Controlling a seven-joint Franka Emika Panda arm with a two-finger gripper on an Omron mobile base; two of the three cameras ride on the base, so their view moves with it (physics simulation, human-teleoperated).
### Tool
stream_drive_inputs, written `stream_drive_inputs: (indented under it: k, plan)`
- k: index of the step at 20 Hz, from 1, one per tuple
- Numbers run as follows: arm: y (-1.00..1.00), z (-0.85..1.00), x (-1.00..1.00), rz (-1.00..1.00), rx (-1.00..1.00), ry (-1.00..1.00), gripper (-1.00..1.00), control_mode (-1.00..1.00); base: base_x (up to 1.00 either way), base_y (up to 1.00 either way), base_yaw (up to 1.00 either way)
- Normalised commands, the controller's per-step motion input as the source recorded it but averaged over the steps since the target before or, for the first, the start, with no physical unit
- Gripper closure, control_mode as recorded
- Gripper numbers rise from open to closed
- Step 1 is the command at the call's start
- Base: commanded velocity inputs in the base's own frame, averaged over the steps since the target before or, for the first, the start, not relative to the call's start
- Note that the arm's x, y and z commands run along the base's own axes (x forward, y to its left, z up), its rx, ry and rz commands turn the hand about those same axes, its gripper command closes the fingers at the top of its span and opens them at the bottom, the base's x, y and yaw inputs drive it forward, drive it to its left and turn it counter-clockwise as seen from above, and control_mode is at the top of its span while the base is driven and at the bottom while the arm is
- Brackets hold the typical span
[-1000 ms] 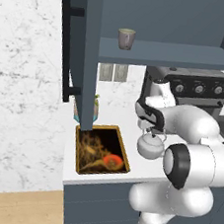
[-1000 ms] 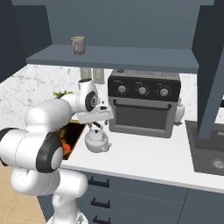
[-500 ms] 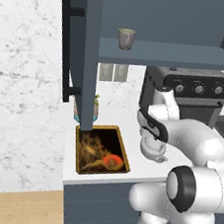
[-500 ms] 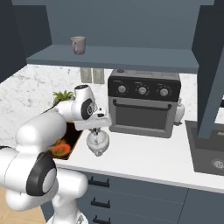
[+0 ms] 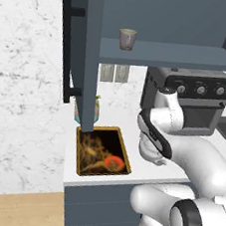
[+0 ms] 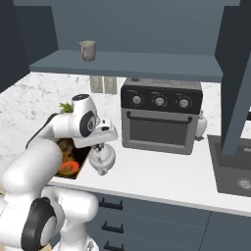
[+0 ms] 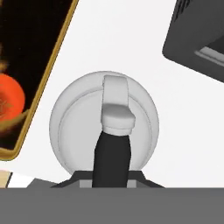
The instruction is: Pick the kettle from the counter and place it on the tray. Then pick the mug from the cabinet and place it on the tray. Then close the cabinet doors.
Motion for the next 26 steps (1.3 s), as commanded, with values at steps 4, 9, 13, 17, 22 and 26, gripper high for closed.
stream_drive_inputs:
  k: [4,9,13,17,22,26]
  plan:
    - [0.63,0.56,-0.25,0.44,-0.03,0.11,1.0,-1.0,0.0,0.0,0.0]
    - [0.66,0.24,-0.16,0.53,-0.14,0.02,1.0,-1.0,0.0,0.0,0.0]
    - [0.34,0.12,0.18,0.57,-0.03,-0.03,1.0,-1.0,0.0,0.0,0.0]
    - [0.19,0.01,0.29,0.52,-0.02,-0.11,1.0,-1.0,0.0,0.0,0.0]
    - [0.27,0.0,0.45,0.46,-0.05,-0.01,1.0,-1.0,0.0,0.0,0.0]
    - [0.37,0.0,0.47,0.39,-0.13,0.0,1.0,-1.0,0.0,0.0,0.0]
